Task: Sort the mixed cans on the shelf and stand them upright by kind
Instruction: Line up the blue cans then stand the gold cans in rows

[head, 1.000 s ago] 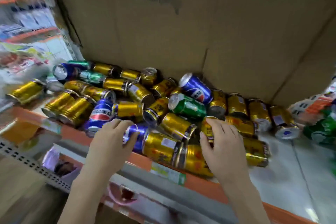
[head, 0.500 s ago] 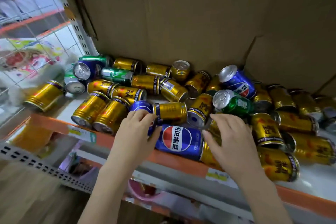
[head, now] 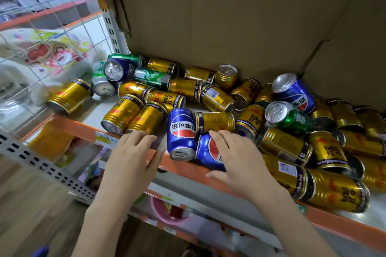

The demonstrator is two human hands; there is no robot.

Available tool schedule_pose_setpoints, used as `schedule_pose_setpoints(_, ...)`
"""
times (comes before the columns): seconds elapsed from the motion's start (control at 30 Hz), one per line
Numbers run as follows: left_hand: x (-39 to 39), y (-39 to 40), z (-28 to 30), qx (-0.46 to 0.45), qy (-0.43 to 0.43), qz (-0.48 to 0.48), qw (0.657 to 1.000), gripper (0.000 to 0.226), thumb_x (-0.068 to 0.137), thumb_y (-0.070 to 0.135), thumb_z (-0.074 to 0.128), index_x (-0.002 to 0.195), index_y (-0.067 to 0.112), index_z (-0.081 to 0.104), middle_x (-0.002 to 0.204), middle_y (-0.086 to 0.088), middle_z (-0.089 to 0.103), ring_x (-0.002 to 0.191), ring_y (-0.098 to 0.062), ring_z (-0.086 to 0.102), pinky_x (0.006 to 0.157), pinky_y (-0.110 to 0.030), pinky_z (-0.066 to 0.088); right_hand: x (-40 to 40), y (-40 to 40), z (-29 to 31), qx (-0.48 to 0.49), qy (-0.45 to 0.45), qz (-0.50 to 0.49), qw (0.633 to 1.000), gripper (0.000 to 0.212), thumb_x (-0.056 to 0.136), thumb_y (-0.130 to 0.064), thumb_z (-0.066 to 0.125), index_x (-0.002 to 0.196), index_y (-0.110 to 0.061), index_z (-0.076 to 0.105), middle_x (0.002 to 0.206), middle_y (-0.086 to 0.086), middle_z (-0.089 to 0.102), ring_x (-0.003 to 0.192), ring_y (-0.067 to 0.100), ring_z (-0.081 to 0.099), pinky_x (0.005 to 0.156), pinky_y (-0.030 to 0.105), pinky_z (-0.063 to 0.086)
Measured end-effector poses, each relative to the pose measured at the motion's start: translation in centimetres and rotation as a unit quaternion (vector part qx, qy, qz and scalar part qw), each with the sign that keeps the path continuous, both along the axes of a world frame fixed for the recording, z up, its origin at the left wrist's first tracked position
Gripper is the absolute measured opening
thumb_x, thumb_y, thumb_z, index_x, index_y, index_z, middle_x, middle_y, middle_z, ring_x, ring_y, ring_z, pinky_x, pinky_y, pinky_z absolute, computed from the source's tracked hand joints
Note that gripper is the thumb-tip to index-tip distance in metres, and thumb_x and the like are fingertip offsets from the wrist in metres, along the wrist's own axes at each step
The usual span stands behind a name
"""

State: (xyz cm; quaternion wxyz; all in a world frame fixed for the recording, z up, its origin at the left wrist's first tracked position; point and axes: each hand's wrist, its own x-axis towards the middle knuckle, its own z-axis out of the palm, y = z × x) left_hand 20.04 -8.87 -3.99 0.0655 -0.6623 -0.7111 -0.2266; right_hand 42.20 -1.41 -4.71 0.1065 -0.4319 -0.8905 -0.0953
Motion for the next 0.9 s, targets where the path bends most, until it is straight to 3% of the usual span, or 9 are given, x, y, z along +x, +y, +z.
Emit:
schedule_pose_setpoints(0.17, 0.6, -0.1, -0.3, -0.004, -0.008, -0.015, 1.000, 0.027, 0.079, 0.026, 0.069, 0.096, 0.006, 0.069, 0.091, -0.008, 0.065, 0.079, -0.027, 0.060, 0.066, -0.035, 0.050, 0.0, 0.1, 0.2, 0.002, 0.018, 0.022, 1.000, 0.091, 0.043, -0.054, 0.086, 0.118, -0.010, 0.060, 0.100, 0.003, 0.064, 0.079, 0.022, 0.065, 0.065, 0.034, 0.053)
schedule_pose_setpoints(0.33, 2.7, 1.4, 0.2, 0.008, -0.074, -0.003, 0.997, 0.036, 0.075, 0.016, 0.075, 0.106, 0.002, 0.064, 0.098, -0.013, 0.062, 0.083, -0.030, 0.060, 0.068, -0.030, 0.044, 0.4, -0.1, 1.5, 0.039, 0.077, 0.038, 0.996, 0.090, 0.050, -0.042, 0.087, 0.126, -0.010, 0.054, 0.110, 0.007, 0.062, 0.096, 0.026, 0.063, 0.082, 0.037, 0.051)
schedule_pose_setpoints(0.43, 4.9, 2.2, 0.9, 0.005, -0.101, 0.011, 0.995, 0.044, 0.080, 0.026, 0.071, 0.115, 0.003, 0.058, 0.109, -0.015, 0.057, 0.091, -0.031, 0.057, 0.073, -0.031, 0.044, 1.1, -0.2, 3.0, 0.074, 0.111, 0.035, 0.990, 0.092, 0.053, -0.032, 0.088, 0.131, -0.006, 0.047, 0.114, 0.012, 0.059, 0.101, 0.030, 0.059, 0.085, 0.041, 0.050)
schedule_pose_setpoints(0.53, 6.9, 3.1, 0.8, -0.079, -0.056, 0.038, 0.995, 0.059, 0.089, 0.043, 0.054, 0.137, 0.015, 0.033, 0.136, -0.010, 0.032, 0.111, -0.026, 0.039, 0.092, -0.030, 0.035, 2.0, -0.2, 3.9, 0.087, 0.139, 0.023, 0.986, 0.087, 0.060, -0.026, 0.085, 0.134, -0.006, 0.042, 0.116, 0.013, 0.053, 0.104, 0.032, 0.055, 0.087, 0.043, 0.049)
schedule_pose_setpoints(0.67, 8.0, 4.3, 0.1, -0.149, -0.058, 0.073, 0.984, 0.075, 0.085, 0.042, 0.059, 0.143, 0.027, 0.014, 0.147, -0.012, 0.004, 0.110, -0.030, 0.039, 0.091, -0.035, 0.043, 3.3, -0.5, 3.8, 0.081, 0.165, -0.001, 0.983, 0.084, 0.062, -0.022, 0.084, 0.132, -0.008, 0.041, 0.118, 0.013, 0.051, 0.107, 0.032, 0.054, 0.088, 0.045, 0.051)
schedule_pose_setpoints(0.77, 8.2, 4.5, -0.6, -0.146, -0.077, 0.096, 0.982, 0.082, 0.080, 0.038, 0.067, 0.142, 0.028, 0.014, 0.147, -0.012, 0.003, 0.106, -0.031, 0.044, 0.086, -0.034, 0.046, 3.7, -0.8, 3.2, 0.076, 0.180, -0.009, 0.981, 0.084, 0.062, -0.021, 0.086, 0.132, -0.010, 0.041, 0.118, 0.011, 0.051, 0.109, 0.030, 0.053, 0.087, 0.046, 0.052)
schedule_pose_setpoints(0.9, 7.6, 4.0, -0.9, -0.072, -0.125, 0.088, 0.986, 0.071, 0.077, 0.023, 0.068, 0.137, 0.022, 0.030, 0.146, -0.010, 0.016, 0.103, -0.031, 0.047, 0.079, -0.032, 0.043, 3.5, -0.9, 3.1, 0.083, 0.211, -0.007, 0.974, 0.082, 0.063, -0.021, 0.085, 0.130, -0.010, 0.040, 0.120, 0.010, 0.049, 0.110, 0.029, 0.052, 0.089, 0.045, 0.051)
